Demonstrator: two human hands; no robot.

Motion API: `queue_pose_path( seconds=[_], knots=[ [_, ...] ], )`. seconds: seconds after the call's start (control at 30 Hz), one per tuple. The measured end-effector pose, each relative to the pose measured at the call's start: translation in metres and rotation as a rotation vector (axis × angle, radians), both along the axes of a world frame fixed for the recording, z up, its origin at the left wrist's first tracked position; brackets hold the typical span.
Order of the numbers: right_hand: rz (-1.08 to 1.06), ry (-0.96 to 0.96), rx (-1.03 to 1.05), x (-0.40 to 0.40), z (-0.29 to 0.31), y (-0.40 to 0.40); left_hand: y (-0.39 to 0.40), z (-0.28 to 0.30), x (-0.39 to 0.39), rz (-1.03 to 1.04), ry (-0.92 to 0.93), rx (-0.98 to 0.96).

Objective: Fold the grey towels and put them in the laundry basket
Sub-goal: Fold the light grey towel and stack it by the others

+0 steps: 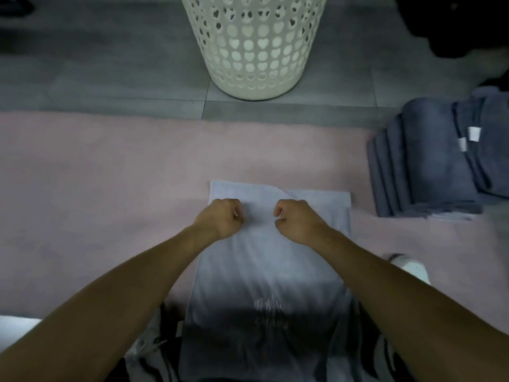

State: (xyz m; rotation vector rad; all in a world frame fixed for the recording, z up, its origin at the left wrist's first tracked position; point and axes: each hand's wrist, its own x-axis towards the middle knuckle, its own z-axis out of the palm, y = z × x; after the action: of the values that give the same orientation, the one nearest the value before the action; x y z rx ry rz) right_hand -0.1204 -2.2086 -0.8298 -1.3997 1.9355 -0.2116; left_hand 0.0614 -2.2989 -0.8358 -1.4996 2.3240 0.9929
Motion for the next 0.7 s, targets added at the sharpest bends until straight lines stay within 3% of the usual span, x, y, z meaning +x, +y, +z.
queue_pose_path(
  seconds=[0.1,0.27,0.4,0.57,0.7],
  knots=[
    [-0.113,-0.002,0.075,-0.004,-0.001,0.066,0.045,0.017,0.002,0.087,0.137,0.059],
    [-0.337,-0.017,0.185,0.0,-0.009,0.172,0.13,0.012,0.014,0.443,0.381,0.198],
    [-0.41,-0.044,0.255,0.007,-0.023,0.236,0.193,0.005,0.023,0.62,0.437,0.276],
    [-0.545,-0.026,0.202,0.019,-0.038,0.293,0.252,-0.018,0.022,0.556,0.371,0.32],
    [-0.707,-0.047,0.149,0.026,-0.053,0.323,0.284,-0.033,0.023,0.306,0.234,0.222]
  ],
)
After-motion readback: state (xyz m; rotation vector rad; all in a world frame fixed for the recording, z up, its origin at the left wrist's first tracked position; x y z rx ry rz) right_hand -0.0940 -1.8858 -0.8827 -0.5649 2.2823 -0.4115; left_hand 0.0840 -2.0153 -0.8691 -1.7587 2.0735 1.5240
